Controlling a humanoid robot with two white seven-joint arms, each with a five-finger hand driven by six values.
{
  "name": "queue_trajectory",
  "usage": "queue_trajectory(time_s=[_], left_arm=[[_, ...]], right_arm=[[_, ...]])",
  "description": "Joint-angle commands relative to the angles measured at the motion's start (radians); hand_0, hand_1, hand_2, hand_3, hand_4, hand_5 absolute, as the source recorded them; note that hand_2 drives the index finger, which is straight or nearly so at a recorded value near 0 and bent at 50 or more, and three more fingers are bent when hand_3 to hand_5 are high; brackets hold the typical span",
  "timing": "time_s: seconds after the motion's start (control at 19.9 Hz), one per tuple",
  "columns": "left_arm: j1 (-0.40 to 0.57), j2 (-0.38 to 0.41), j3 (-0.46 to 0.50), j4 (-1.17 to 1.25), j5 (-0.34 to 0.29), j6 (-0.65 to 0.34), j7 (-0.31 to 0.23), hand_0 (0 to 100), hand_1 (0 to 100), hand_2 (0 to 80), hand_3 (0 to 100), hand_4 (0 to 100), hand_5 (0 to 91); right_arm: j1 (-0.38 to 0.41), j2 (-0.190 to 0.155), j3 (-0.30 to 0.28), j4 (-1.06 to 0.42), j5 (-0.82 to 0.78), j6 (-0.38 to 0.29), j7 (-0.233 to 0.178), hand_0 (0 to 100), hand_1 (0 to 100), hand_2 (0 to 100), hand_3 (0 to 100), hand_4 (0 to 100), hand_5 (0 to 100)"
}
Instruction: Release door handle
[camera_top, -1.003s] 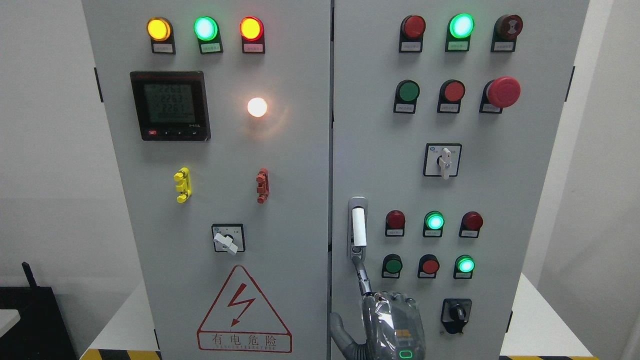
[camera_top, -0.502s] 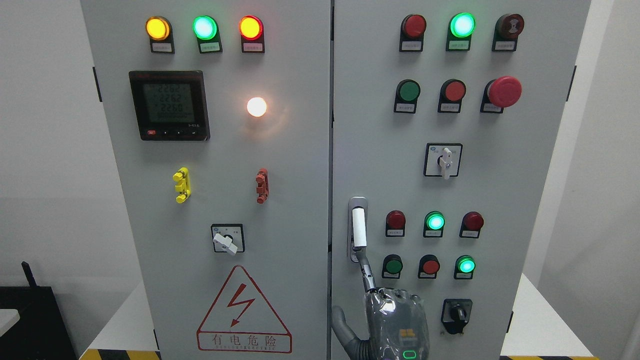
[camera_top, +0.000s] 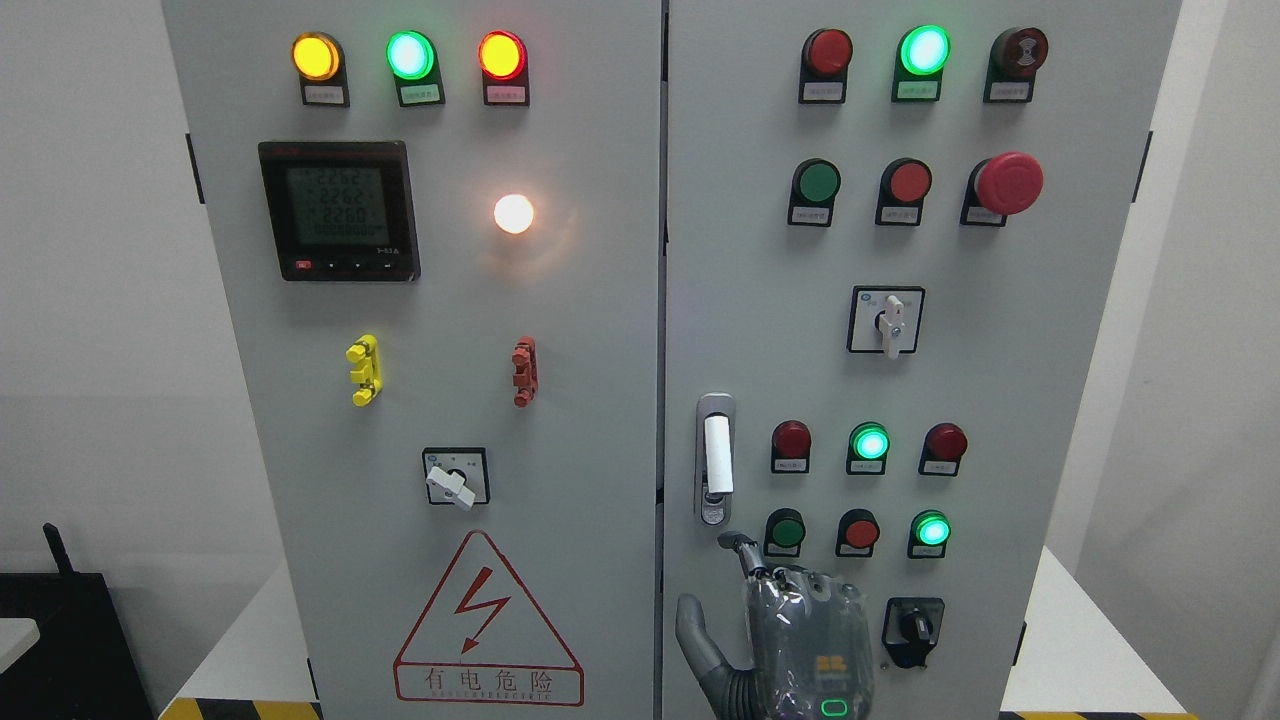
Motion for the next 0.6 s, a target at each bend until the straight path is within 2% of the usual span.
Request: queue_trajectory(time_s=[0.0,0.2,0.35,0.55], left_arm=[[-0.015,0.0,0.001,0.025,-0.028,0.0,0.0,12,39,0.0,0,0,0.0],[-0.015,0.0,0.001,0.023,-0.029,0.0,0.0,12,39,0.0,0,0,0.0],[-0.015,0.0,0.001,0.023,-0.029,0.0,0.0,12,39,0.0,0,0,0.0],[-0.015,0.0,0.001,0.023,-0.029,0.0,0.0,12,39,0.0,0,0,0.0]], right_arm=[[-0.004,0.001,-0.033,-0.017,-0.015,-0.001,-0.003,46,34,88,100,100,97],[-0.027,0.001,-0.041,-0.018,-0.021,-0.001,0.003,42,31,95,100,100,97],[-0.035,0.001,-0.05,-0.018,-0.021,-0.001,0.007,38,33,96,100,100,97],[-0.082,0.001,-0.057,-0.011,-0.021,-0.001,0.013,35,34,99,100,100,97]])
